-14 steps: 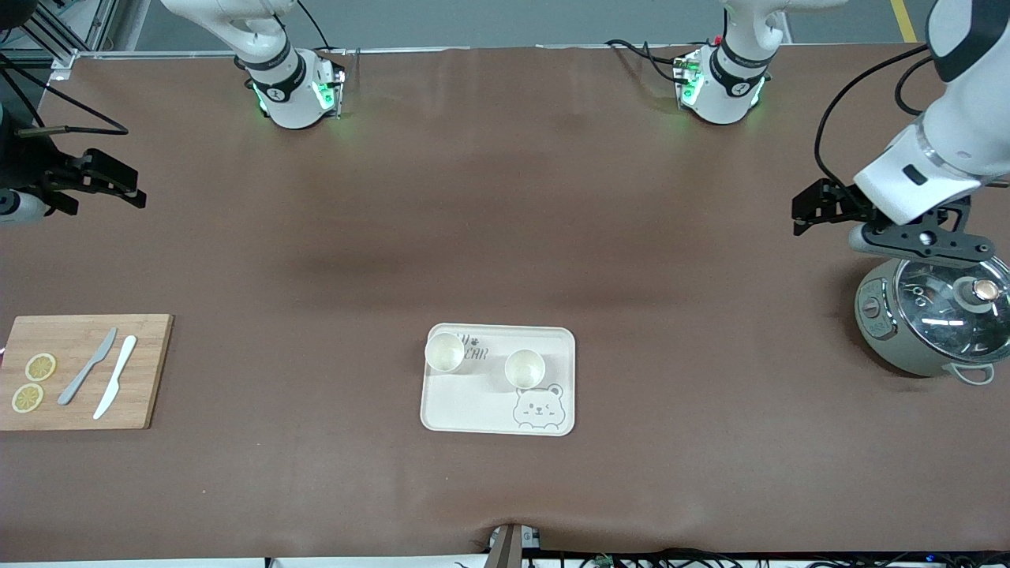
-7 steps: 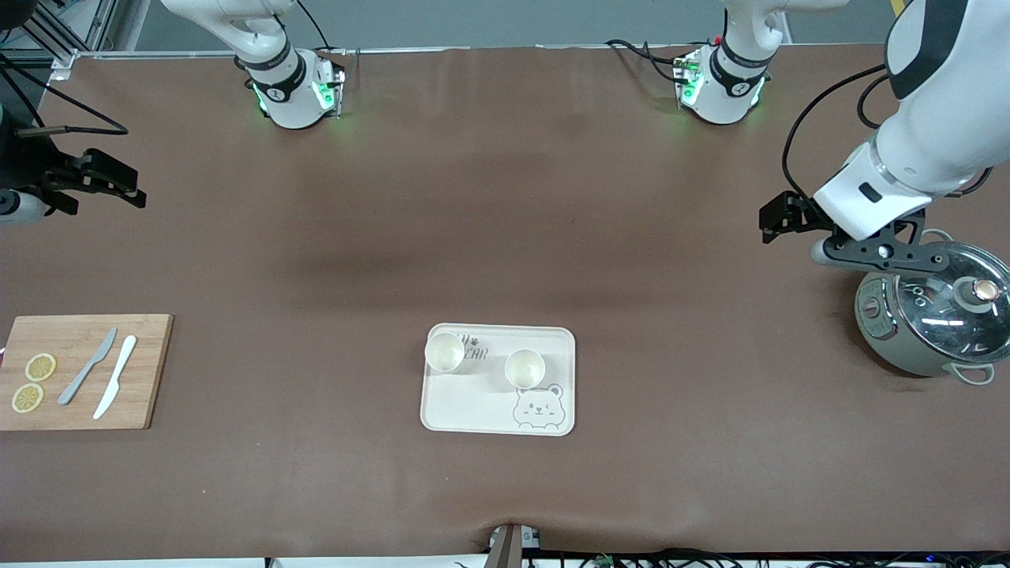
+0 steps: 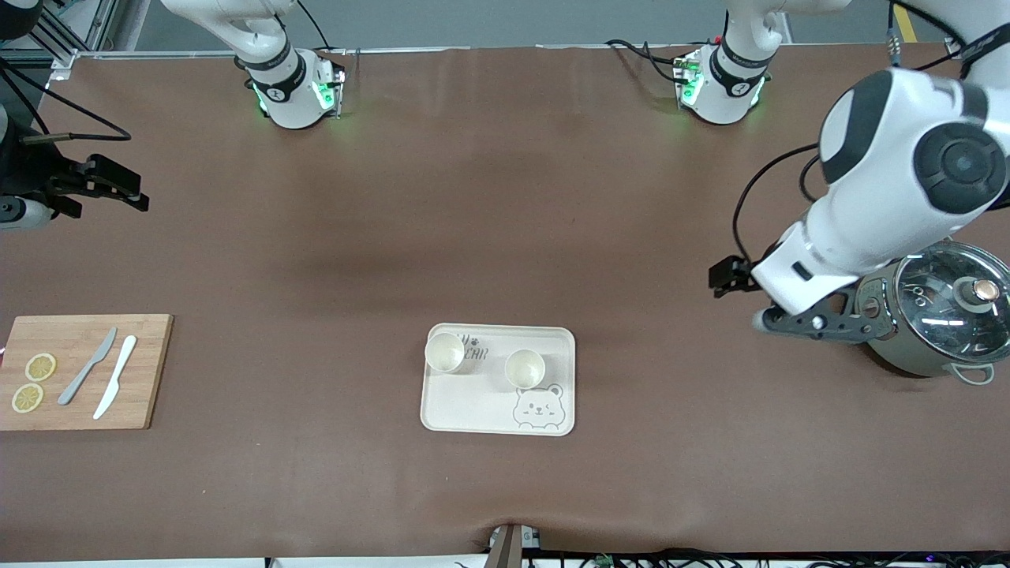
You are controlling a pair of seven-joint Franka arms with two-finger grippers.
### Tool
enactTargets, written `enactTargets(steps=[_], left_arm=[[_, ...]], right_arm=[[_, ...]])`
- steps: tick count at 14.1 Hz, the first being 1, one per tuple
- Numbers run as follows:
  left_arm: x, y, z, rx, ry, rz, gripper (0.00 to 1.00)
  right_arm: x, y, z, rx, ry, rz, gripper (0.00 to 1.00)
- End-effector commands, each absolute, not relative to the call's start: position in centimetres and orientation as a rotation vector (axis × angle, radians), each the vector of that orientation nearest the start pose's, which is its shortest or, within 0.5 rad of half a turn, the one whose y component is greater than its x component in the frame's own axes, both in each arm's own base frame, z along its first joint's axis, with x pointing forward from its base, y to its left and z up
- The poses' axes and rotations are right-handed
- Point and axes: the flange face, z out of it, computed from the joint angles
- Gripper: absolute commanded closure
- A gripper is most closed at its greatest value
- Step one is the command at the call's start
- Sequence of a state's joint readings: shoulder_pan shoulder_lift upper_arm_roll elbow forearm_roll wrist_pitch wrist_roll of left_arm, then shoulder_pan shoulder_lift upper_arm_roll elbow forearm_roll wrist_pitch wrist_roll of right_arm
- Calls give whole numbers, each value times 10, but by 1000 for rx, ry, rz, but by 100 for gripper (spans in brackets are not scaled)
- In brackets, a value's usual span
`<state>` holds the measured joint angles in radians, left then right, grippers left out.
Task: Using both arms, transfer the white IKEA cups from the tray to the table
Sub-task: 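Reach the left gripper toward the white cups on the tray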
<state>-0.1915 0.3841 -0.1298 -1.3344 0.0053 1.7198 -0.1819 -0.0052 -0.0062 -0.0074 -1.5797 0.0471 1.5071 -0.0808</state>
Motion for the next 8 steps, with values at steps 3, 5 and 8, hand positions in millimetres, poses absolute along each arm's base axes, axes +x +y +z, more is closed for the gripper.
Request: enactTargets(steps=[3,5,8], left_arm=[[665,-257,490,-3158,209,-43,0],[665,-286,478,-3137,218,-51,0],[663,-328,457,-3080,242,-86,0]], right_arm=[[550,-16,616,-3089,-78,114,0],[551,-20,614,-3087,-66,123,0],[552,-21,612,-3088,-64,130,0]])
